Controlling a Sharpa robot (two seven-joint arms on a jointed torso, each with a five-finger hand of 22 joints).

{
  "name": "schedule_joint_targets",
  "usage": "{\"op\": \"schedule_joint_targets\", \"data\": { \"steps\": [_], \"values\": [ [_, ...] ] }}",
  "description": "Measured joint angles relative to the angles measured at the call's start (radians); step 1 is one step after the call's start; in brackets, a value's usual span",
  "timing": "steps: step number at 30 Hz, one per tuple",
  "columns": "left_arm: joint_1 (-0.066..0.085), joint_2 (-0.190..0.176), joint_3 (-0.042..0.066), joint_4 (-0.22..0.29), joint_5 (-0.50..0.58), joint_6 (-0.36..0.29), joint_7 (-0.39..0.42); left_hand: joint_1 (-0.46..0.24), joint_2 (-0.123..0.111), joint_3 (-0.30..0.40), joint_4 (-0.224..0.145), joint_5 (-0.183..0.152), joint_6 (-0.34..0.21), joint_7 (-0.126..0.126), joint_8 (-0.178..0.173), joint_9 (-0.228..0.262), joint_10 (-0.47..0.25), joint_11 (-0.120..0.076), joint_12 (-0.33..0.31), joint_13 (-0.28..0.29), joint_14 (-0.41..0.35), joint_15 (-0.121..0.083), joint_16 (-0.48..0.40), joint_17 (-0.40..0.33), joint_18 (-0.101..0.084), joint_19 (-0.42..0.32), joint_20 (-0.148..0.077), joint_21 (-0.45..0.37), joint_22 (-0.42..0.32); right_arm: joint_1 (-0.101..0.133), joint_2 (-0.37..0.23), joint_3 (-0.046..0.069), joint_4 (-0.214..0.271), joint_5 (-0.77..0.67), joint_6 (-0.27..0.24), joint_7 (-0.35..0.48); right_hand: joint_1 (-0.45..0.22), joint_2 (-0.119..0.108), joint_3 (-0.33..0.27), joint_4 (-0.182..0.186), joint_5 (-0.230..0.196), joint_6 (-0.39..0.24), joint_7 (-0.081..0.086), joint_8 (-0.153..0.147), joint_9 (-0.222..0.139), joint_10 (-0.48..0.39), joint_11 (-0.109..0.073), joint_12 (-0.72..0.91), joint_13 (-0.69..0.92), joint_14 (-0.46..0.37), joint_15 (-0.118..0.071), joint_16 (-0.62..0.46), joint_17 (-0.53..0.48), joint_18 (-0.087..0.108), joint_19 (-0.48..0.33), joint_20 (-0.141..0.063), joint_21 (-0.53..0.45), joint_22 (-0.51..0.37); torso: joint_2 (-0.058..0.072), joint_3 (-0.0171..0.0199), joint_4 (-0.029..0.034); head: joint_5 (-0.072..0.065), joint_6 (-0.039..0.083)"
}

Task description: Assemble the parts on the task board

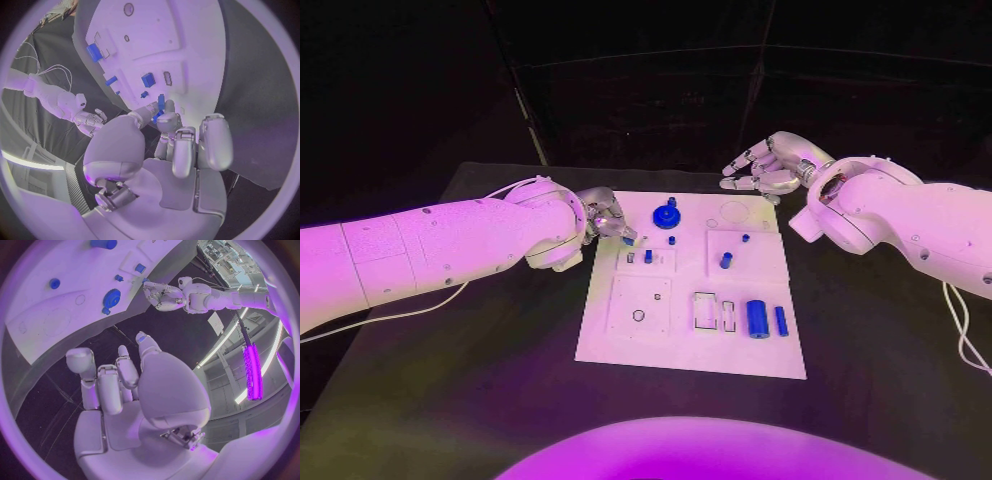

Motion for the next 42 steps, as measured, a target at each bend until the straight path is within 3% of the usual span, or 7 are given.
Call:
{"op": "schedule_joint_targets", "data": {
  "steps": [14, 42],
  "values": [
    [-0.013, 0.006, -0.001, -0.005, -0.026, 0.051, 0.000, -0.004, -0.003, 0.006, -0.006, -0.004, 0.000, 0.000, 0.007, 0.013, 0.003, -0.003, 0.000, -0.001, 0.002, -0.002, 0.000, 0.000, 0.000, 0.003, -0.003, 0.000, 0.000, -0.002, 0.001, 0.000, 0.000, 0.000, 0.000, 0.003, 0.000, 0.000, 0.000, 0.000, 0.000, 0.000, 0.000, 0.000, 0.000, 0.000, 0.000, 0.000, 0.000, 0.000, 0.000, 0.000, 0.000, 0.000, 0.000, 0.000, 0.000, 0.000, 0.000, -0.0005, -0.0001, -0.003, -0.002],
    [-0.017, 0.021, 0.000, -0.020, -0.050, 0.105, -0.007, -0.004, -0.002, 0.007, -0.007, -0.018, 0.000, 0.000, 0.023, 0.014, 0.005, -0.002, 0.000, -0.001, 0.000, -0.007, 0.000, 0.000, 0.000, 0.000, -0.007, 0.000, 0.000, -0.003, 0.001, 0.000, -0.001, 0.000, -0.001, 0.007, 0.000, 0.000, -0.004, 0.004, 0.000, 0.000, 0.000, 0.000, 0.000, -0.004, 0.004, 0.000, 0.000, 0.000, 0.000, 0.000, 0.001, 0.000, 0.000, 0.000, 0.000, 0.000, 0.000, 0.0004, -0.0007, -0.003, -0.008]
  ]
}}
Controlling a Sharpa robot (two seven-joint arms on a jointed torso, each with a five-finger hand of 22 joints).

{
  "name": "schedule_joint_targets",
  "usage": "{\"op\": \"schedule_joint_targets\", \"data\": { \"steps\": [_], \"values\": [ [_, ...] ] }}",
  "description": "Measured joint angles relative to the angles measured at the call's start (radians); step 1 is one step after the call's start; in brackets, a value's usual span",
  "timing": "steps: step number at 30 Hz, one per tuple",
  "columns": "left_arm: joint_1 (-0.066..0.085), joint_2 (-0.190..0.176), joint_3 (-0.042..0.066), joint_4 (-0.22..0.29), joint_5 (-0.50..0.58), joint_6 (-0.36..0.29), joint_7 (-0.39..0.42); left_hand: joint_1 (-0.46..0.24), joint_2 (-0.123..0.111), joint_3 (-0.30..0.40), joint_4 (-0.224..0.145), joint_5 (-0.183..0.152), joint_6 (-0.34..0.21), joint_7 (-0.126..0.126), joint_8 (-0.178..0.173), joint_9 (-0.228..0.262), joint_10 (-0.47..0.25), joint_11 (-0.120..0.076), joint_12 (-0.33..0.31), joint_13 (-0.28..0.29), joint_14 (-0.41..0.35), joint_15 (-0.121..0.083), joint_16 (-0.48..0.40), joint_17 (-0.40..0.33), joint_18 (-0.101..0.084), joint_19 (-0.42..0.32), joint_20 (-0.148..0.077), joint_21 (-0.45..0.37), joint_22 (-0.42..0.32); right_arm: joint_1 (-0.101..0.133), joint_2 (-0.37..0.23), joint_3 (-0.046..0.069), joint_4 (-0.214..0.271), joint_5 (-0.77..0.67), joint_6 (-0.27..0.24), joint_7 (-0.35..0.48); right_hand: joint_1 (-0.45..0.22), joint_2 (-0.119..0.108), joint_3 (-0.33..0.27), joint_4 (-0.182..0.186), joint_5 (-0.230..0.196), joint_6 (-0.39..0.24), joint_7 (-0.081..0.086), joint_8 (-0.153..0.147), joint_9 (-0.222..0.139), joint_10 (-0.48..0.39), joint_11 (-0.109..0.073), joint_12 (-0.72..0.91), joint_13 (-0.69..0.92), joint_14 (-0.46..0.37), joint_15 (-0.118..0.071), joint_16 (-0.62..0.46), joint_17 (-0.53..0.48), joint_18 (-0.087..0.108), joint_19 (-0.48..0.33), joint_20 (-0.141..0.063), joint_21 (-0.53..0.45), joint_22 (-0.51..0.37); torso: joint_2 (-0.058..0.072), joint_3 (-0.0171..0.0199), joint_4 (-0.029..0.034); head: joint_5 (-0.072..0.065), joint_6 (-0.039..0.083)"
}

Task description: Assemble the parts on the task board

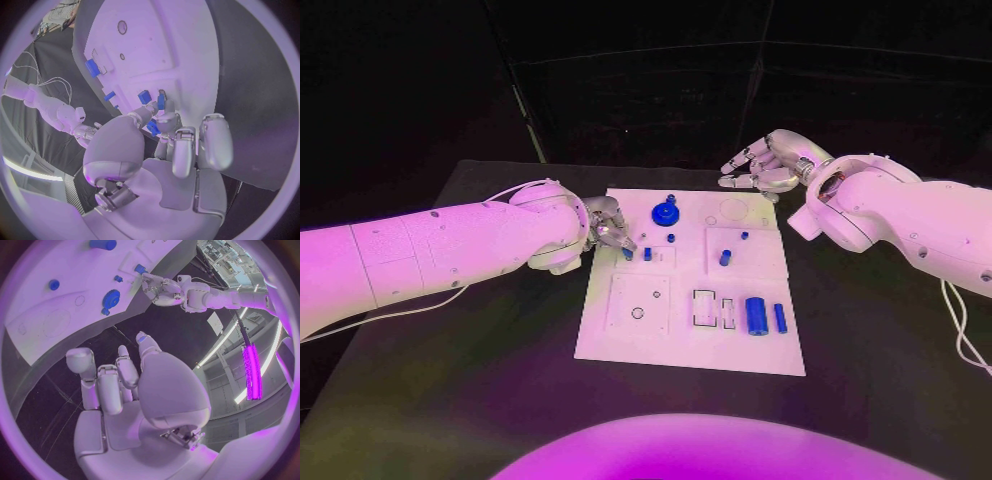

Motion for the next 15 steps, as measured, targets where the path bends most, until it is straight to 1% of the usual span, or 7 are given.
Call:
{"op": "schedule_joint_targets", "data": {
  "steps": [9, 14, 15],
  "values": [
    [-0.001, 0.002, 0.000, -0.001, -0.007, 0.007, 0.000, 0.000, 0.000, 0.000, 0.000, -0.001, 0.000, 0.000, 0.000, 0.002, 0.000, 0.000, 0.000, 0.000, 0.000, 0.000, 0.000, 0.000, 0.000, 0.000, 0.000, 0.000, 0.000, 0.000, 0.001, 0.000, -0.003, 0.000, 0.000, 0.001, 0.000, 0.000, 0.000, 0.000, 0.000, 0.000, 0.000, 0.000, 0.000, 0.000, 0.000, 0.000, 0.000, 0.000, 0.000, 0.000, 0.000, 0.000, 0.000, 0.000, 0.000, 0.000, 0.000, -0.0001, 0.0007, -0.001, -0.001],
    [-0.001, 0.001, 0.001, -0.002, -0.009, 0.014, 0.000, 0.000, -0.001, 0.000, 0.000, -0.002, 0.000, 0.000, 0.000, 0.008, 0.000, 0.000, 0.000, 0.000, 0.000, 0.000, 0.000, 0.000, 0.000, 0.000, 0.000, 0.000, 0.000, -0.001, 0.001, 0.000, -0.004, 0.000, 0.000, 0.001, 0.000, 0.000, 0.000, 0.000, 0.000, 0.000, 0.000, 0.000, 0.000, 0.000, 0.000, 0.000, 0.000, 0.000, 0.000, 0.000, 0.000, 0.000, 0.000, 0.000, 0.000, 0.000, 0.000, -0.0001, 0.0008, 0.000, -0.002],
    [-0.001, 0.001, 0.001, -0.002, -0.009, 0.016, 0.000, 0.001, -0.002, 0.000, 0.000, -0.003, 0.000, 0.000, 0.000, 0.015, 0.002, -0.002, 0.000, 0.000, 0.000, 0.000, 0.000, 0.000, 0.000, 0.000, 0.000, 0.000, 0.000, -0.001, 0.001, 0.000, -0.004, 0.000, 0.000, 0.001, 0.000, 0.000, 0.000, 0.000, 0.000, 0.000, 0.000, 0.000, 0.000, 0.000, 0.000, 0.000, 0.000, 0.000, 0.000, 0.000, 0.000, 0.000, 0.000, 0.000, 0.000, 0.000, 0.000, -0.0003, 0.0008, 0.000, -0.002]
  ]
}}
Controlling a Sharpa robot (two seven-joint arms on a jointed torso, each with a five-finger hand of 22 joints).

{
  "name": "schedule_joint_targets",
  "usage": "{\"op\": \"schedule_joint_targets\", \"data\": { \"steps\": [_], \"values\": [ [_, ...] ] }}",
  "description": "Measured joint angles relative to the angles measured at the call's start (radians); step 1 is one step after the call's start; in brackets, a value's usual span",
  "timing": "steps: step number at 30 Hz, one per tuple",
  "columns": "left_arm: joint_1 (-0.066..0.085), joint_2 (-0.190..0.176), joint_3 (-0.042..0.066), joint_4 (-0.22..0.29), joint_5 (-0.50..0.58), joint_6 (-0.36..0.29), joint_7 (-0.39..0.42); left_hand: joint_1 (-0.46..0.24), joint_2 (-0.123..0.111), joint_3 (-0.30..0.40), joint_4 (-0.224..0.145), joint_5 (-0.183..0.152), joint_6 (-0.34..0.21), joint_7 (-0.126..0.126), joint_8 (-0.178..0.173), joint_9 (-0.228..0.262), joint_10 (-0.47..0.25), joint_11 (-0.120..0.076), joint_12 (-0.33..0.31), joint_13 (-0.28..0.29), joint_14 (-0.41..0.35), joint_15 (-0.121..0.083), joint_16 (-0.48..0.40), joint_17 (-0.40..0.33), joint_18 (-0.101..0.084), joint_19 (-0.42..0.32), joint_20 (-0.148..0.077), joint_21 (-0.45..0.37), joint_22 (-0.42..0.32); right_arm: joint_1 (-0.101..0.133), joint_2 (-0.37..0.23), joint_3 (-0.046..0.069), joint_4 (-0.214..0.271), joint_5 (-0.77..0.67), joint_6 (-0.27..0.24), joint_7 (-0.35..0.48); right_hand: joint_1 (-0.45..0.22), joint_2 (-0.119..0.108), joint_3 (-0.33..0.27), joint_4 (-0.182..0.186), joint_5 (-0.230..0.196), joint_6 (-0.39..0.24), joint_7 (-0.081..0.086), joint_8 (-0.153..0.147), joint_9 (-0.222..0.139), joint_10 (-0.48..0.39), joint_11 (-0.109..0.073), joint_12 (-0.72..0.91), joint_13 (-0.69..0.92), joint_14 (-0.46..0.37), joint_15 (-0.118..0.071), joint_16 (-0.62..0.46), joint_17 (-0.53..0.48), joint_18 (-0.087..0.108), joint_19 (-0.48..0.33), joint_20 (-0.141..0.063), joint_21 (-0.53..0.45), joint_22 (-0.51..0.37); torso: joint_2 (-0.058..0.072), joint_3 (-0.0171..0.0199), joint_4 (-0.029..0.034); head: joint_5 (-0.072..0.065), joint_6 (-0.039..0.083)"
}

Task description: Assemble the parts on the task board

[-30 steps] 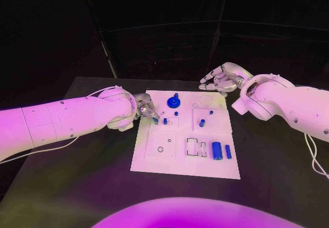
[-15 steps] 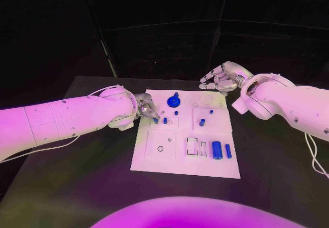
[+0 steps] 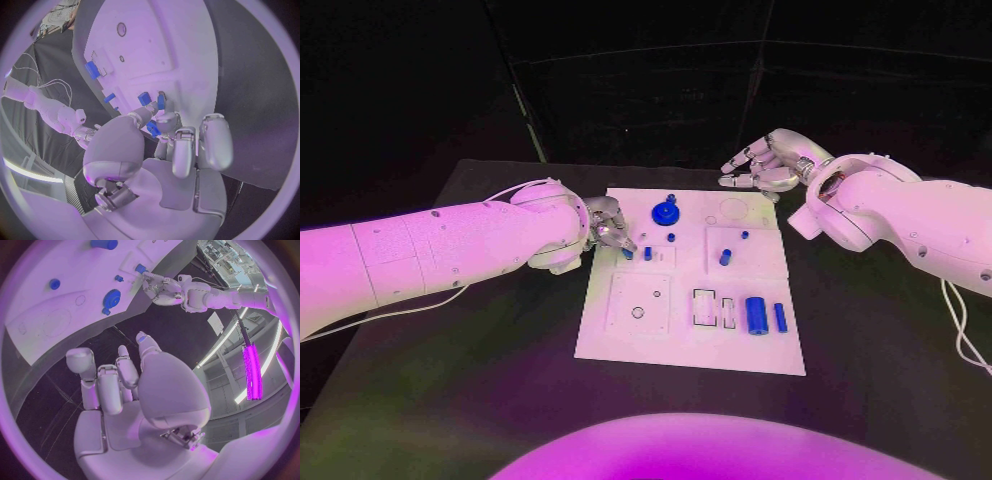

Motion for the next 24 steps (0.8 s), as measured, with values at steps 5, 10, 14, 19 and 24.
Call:
{"op": "schedule_joint_targets", "data": {
  "steps": [5, 10, 14, 19, 24],
  "values": [
    [-0.001, -0.001, -0.001, 0.000, -0.004, 0.010, -0.002, 0.001, -0.004, 0.000, 0.000, -0.002, 0.000, 0.000, 0.000, 0.020, 0.001, -0.001, 0.000, 0.000, 0.000, 0.000, 0.000, 0.000, 0.000, 0.000, 0.000, 0.000, 0.000, 0.000, -0.001, 0.000, 0.000, 0.000, 0.000, 0.000, 0.000, 0.000, 0.000, 0.000, 0.000, 0.000, 0.000, 0.000, 0.000, 0.000, 0.000, 0.000, 0.000, 0.000, 0.000, 0.000, 0.000, 0.000, 0.000, 0.000, 0.000, 0.000, 0.000, 0.0000, 0.0000, 0.001, 0.000],
    [-0.001, -0.002, 0.000, 0.000, -0.007, 0.016, -0.003, -0.001, -0.005, 0.000, 0.000, -0.002, 0.002, -0.002, 0.000, 0.021, 0.001, -0.001, 0.000, 0.000, 0.000, 0.000, 0.000, 0.000, 0.000, 0.000, 0.000, 0.000, 0.000, 0.000, -0.001, 0.000, 0.000, 0.000, 0.000, 0.000, 0.000, 0.000, 0.000, 0.000, 0.000, 0.000, 0.000, 0.000, 0.000, 0.000, 0.000, 0.000, 0.000, 0.000, 0.000, 0.000, 0.000, 0.000, 0.000, 0.000, 0.000, 0.000, 0.000, 0.0000, 0.0000, 0.001, -0.002],
    [0.000, -0.002, 0.000, 0.000, -0.009, 0.019, -0.003, -0.003, -0.007, 0.000, 0.000, -0.002, 0.004, -0.003, 0.003, 0.021, 0.001, -0.001, 0.000, 0.000, 0.000, 0.000, 0.000, 0.000, 0.000, 0.000, 0.000, 0.000, 0.000, 0.000, -0.001, 0.000, -0.001, 0.000, 0.000, 0.000, 0.000, 0.000, 0.000, 0.000, 0.000, 0.000, 0.000, 0.000, 0.000, 0.000, 0.000, 0.000, 0.000, 0.000, 0.000, 0.000, 0.000, 0.000, 0.000, 0.000, 0.000, 0.000, 0.000, -0.0001, 0.0001, 0.004, -0.002],
    [0.000, -0.003, 0.000, 0.001, -0.010, 0.022, -0.004, -0.003, -0.007, 0.000, 0.000, -0.003, 0.004, -0.003, 0.003, 0.021, 0.002, -0.001, 0.000, -0.001, 0.000, 0.000, 0.000, 0.000, 0.000, 0.000, 0.000, 0.000, 0.000, 0.000, -0.001, 0.000, -0.001, 0.000, 0.000, 0.000, 0.000, 0.000, 0.000, 0.000, 0.000, 0.000, 0.000, 0.000, 0.000, 0.000, 0.000, 0.000, 0.000, 0.000, 0.000, 0.000, 0.000, 0.000, 0.000, 0.000, 0.000, 0.000, 0.000, -0.0001, 0.0001, 0.005, -0.002],
    [0.000, -0.003, 0.000, 0.001, -0.011, 0.025, -0.004, -0.003, -0.007, 0.000, 0.000, -0.005, 0.004, -0.003, 0.003, 0.021, 0.005, -0.005, 0.000, -0.003, 0.000, 0.000, 0.000, 0.001, 0.000, 0.000, 0.000, 0.000, 0.000, -0.001, -0.001, 0.000, -0.001, 0.000, 0.000, 0.000, 0.000, 0.000, 0.000, 0.000, 0.000, 0.000, 0.000, 0.000, 0.000, 0.000, 0.000, 0.000, 0.000, 0.000, 0.000, 0.000, 0.000, 0.000, 0.000, 0.000, 0.000, 0.000, 0.000, 0.0000, 0.0001, 0.005, -0.003]
  ]
}}
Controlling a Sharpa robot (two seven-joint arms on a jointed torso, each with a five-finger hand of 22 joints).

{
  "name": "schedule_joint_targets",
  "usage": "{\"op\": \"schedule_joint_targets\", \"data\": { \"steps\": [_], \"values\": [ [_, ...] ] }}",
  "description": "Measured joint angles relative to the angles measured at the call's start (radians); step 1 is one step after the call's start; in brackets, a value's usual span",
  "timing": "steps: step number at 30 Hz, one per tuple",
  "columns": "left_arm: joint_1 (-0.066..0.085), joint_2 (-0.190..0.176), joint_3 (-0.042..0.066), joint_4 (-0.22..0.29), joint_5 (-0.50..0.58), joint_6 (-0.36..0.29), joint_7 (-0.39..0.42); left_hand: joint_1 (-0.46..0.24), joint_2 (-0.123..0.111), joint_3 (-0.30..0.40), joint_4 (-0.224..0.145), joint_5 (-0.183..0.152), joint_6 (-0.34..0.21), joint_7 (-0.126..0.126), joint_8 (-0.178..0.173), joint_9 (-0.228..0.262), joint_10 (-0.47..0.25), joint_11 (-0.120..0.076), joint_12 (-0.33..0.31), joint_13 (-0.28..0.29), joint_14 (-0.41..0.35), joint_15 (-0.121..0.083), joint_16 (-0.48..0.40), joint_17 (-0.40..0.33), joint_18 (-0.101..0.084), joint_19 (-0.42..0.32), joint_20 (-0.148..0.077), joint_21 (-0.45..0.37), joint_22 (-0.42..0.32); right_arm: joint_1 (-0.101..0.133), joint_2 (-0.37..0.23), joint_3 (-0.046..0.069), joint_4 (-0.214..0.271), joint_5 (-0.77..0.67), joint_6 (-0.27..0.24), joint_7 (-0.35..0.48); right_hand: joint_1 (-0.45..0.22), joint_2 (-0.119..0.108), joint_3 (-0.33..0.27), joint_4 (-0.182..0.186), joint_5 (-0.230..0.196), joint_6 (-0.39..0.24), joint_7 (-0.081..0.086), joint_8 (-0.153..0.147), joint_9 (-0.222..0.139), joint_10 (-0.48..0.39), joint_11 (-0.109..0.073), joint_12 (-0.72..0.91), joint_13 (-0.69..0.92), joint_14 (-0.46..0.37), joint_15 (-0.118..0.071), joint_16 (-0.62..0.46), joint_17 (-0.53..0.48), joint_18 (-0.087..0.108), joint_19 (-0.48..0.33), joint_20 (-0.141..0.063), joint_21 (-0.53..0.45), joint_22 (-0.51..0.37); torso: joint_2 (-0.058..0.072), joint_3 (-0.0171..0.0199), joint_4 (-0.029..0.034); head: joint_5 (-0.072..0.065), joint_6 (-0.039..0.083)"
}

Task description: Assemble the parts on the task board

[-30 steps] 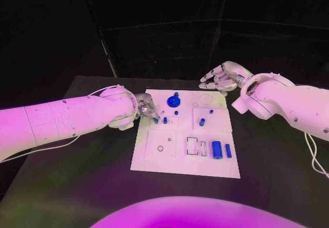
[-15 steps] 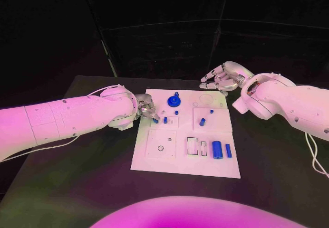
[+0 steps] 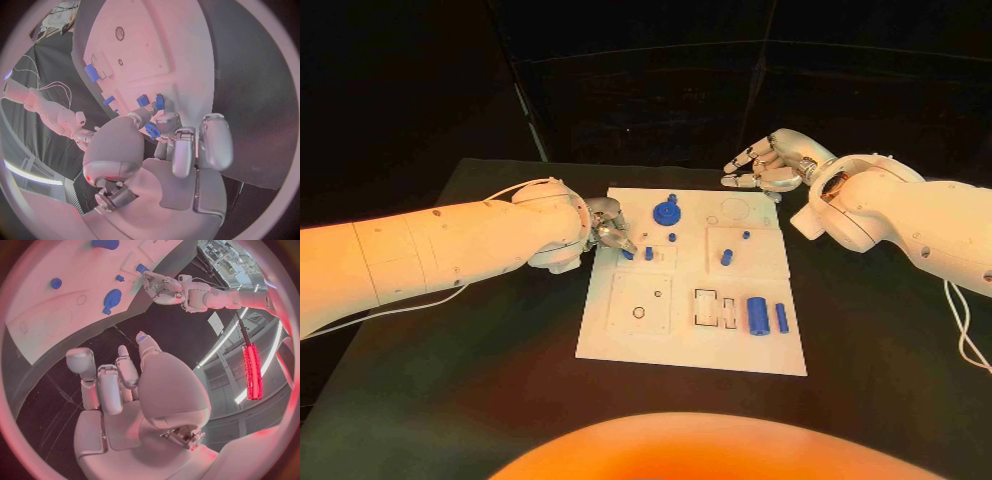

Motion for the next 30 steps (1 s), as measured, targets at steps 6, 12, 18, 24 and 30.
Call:
{"op": "schedule_joint_targets", "data": {
  "steps": [6, 12, 18, 24, 30],
  "values": [
    [0.000, 0.001, 0.000, -0.001, -0.001, 0.004, -0.001, -0.005, -0.003, -0.007, -0.007, -0.005, -0.004, -0.004, 0.014, 0.008, 0.000, 0.000, 0.000, -0.004, 0.001, -0.001, 0.000, 0.000, 0.000, 0.000, 0.000, 0.004, 0.000, 0.000, 0.000, 0.000, 0.000, 0.000, 0.000, 0.000, 0.000, 0.000, 0.000, 0.000, 0.000, 0.000, 0.000, 0.000, 0.000, 0.000, 0.000, 0.000, 0.000, 0.000, 0.000, 0.000, 0.000, 0.000, 0.000, 0.000, 0.000, 0.000, 0.000, 0.0003, -0.0001, 0.000, -0.001],
    [0.000, 0.003, 0.000, -0.005, -0.002, 0.009, -0.004, -0.024, -0.020, -0.048, 0.000, -0.004, 0.012, -0.020, 0.019, 0.015, 0.013, -0.013, 0.000, -0.004, 0.004, -0.011, 0.000, 0.000, 0.000, 0.000, -0.007, 0.005, 0.000, 0.000, 0.000, 0.000, 0.000, 0.000, 0.000, 0.000, 0.000, 0.000, 0.000, 0.000, 0.000, 0.000, 0.000, 0.000, 0.000, 0.000, 0.000, 0.000, 0.000, 0.000, 0.000, 0.000, 0.000, 0.000, 0.000, 0.000, 0.000, 0.000, 0.000, 0.0005, -0.0003, -0.002, -0.002],
    [0.000, 0.005, -0.001, -0.010, -0.002, 0.014, -0.005, -0.028, -0.024, -0.084, 0.020, -0.003, 0.020, -0.027, 0.024, 0.019, 0.016, -0.016, 0.000, -0.008, 0.006, -0.014, 0.000, 0.000, 0.000, 0.000, -0.007, 0.005, 0.001, 0.000, 0.000, 0.000, 0.001, 0.000, 0.000, 0.000, 0.000, 0.000, 0.000, 0.000, 0.000, 0.000, 0.000, 0.000, 0.000, 0.000, 0.000, 0.000, 0.000, 0.000, 0.000, 0.000, 0.000, 0.000, 0.000, 0.000, 0.000, 0.000, 0.000, 0.0006, -0.0009, -0.003, -0.002],
    [-0.001, 0.008, -0.001, -0.015, -0.003, 0.017, -0.006, -0.033, -0.019, -0.098, 0.026, -0.003, 0.021, -0.029, 0.025, 0.017, 0.018, -0.018, 0.000, -0.008, 0.006, -0.014, 0.000, 0.000, 0.000, 0.000, -0.007, 0.008, 0.001, 0.000, 0.000, 0.000, 0.001, 0.000, 0.000, 0.000, 0.000, 0.000, 0.000, 0.000, 0.000, 0.000, 0.000, 0.000, 0.000, 0.000, 0.000, 0.000, 0.000, 0.000, 0.000, 0.000, 0.000, 0.000, 0.000, 0.000, 0.000, 0.000, 0.000, 0.0007, -0.0009, -0.004, -0.002],
    [-0.001, 0.010, -0.001, -0.019, -0.003, 0.020, -0.007, -0.043, -0.019, -0.118, 0.038, -0.003, 0.023, -0.031, 0.023, 0.017, 0.018, -0.018, 0.000, -0.010, 0.007, -0.014, 0.000, 0.000, 0.000, 0.000, -0.007, 0.013, 0.001, 0.000, 0.000, 0.000, 0.001, 0.000, 0.000, 0.000, 0.000, 0.000, 0.000, 0.000, 0.000, 0.000, 0.000, 0.000, 0.000, 0.000, 0.000, 0.000, 0.000, 0.000, 0.000, 0.000, 0.000, 0.000, 0.000, 0.000, 0.000, 0.000, 0.000, 0.0006, -0.0009, -0.005, -0.004]
  ]
}}
